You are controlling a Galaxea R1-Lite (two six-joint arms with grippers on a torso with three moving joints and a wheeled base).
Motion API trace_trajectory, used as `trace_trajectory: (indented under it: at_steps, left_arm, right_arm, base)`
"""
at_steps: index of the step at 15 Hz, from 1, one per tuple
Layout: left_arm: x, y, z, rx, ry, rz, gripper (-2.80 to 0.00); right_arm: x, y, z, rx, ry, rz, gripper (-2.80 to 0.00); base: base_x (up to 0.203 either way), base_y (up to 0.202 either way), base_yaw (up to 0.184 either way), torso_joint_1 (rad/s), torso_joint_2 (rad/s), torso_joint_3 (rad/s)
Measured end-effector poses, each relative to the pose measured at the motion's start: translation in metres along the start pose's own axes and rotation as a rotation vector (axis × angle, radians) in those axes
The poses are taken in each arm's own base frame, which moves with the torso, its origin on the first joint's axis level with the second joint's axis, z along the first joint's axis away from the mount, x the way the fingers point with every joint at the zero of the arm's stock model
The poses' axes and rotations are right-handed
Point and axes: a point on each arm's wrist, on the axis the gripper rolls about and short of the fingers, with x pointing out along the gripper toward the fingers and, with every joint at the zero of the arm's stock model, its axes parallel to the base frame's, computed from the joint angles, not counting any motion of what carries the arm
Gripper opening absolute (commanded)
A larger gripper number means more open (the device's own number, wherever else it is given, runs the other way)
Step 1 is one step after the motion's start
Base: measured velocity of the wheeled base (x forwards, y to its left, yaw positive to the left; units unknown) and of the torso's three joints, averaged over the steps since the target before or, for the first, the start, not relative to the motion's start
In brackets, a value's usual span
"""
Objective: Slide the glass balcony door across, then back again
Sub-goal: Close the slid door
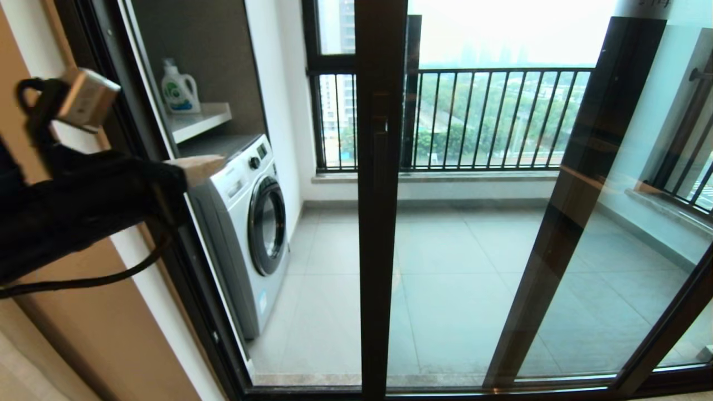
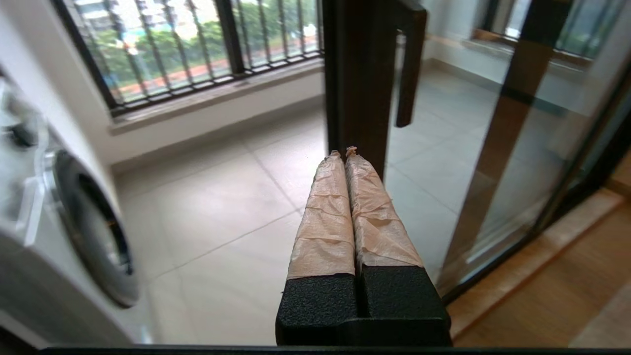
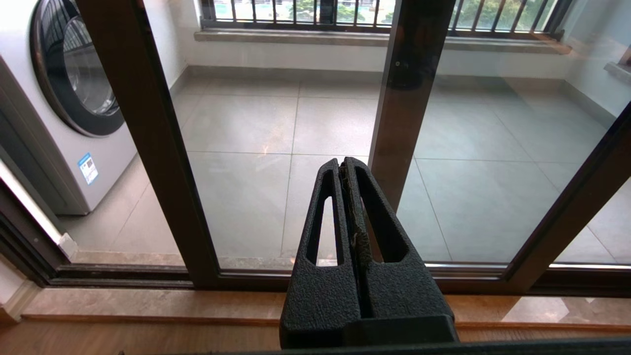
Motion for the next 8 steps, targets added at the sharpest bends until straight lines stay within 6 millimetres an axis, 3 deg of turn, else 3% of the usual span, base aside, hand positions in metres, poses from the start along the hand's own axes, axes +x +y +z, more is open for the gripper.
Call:
trace_trajectory:
  at_steps: [4,8]
  left_arm:
    - [0.081,-0.044,-0.005,-0.015,0.060,-0.100,-2.80]
    - [0.130,-0.065,-0.009,-0.015,0.058,-0.124,-2.80]
  right_arm:
    - [0.000,0.000,0.000,0.000,0.000,0.000,-2.80]
    - [0.000,0.000,0.000,0.000,0.000,0.000,-2.80]
  base:
    - [0.000,0.000,0.000,0.000,0.00,0.000]
    - [0.000,0.000,0.000,0.000,0.00,0.000]
